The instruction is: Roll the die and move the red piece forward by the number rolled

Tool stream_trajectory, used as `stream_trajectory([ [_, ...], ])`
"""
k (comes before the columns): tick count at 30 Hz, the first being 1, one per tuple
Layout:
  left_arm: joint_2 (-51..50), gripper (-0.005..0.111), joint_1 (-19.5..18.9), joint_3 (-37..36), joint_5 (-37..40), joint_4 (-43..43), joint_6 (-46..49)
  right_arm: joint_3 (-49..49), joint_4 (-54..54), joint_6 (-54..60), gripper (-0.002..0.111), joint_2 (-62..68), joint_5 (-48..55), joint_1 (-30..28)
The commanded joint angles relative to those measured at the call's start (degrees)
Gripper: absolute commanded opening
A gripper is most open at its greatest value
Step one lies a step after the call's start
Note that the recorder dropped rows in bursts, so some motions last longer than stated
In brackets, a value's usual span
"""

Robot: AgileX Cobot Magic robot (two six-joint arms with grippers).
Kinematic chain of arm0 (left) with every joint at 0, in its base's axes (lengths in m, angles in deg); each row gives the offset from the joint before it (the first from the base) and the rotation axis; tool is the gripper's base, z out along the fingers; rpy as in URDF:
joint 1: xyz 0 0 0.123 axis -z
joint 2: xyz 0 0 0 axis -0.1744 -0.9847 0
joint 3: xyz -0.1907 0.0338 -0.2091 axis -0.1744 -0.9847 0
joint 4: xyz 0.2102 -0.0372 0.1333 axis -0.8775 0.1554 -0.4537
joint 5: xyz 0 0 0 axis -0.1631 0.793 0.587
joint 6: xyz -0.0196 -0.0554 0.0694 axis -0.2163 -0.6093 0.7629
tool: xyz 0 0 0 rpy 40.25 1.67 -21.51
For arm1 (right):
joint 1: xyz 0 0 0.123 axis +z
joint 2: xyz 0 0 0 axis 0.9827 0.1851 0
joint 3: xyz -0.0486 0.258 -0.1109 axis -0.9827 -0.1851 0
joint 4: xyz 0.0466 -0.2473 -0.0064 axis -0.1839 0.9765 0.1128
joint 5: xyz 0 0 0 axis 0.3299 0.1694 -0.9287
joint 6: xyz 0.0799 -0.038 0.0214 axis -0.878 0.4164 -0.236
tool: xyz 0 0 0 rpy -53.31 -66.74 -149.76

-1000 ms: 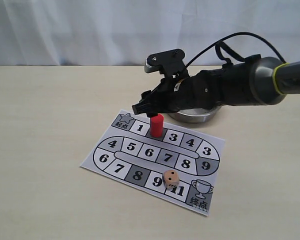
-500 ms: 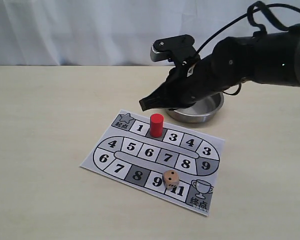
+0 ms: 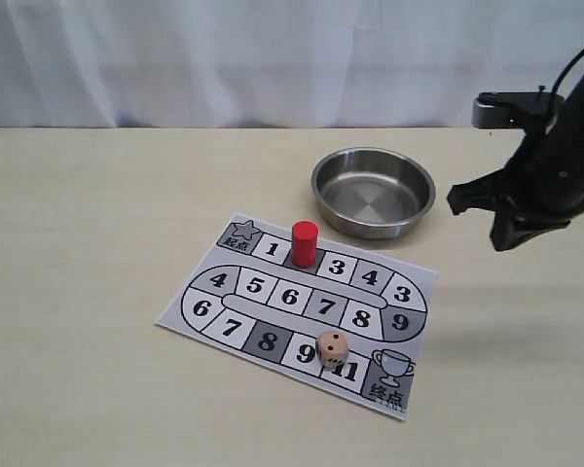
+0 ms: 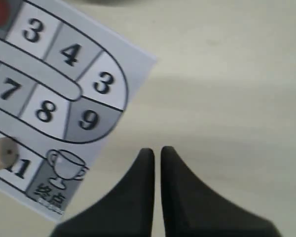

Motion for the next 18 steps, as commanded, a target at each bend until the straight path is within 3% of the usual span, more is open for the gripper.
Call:
stream_trajectory([
  [1, 0.13, 0.000, 0.09, -0.18, -0.66, 0.10, -0.21, -0.56, 2.26, -0.03, 0.004, -0.42, 2.41, -3.77],
  [8, 0.13, 0.000, 0.09, -0.18, -0.66, 0.10, -0.21, -2.10, 2.26, -0.18, 0.004, -0.42, 0.57, -7.65],
  [18, 0.13, 0.000, 0.09, -0.18, -0.66, 0.10, -0.21, -2.10, 2.99, 1.39, 0.004, -0.42, -1.79, -8.24],
])
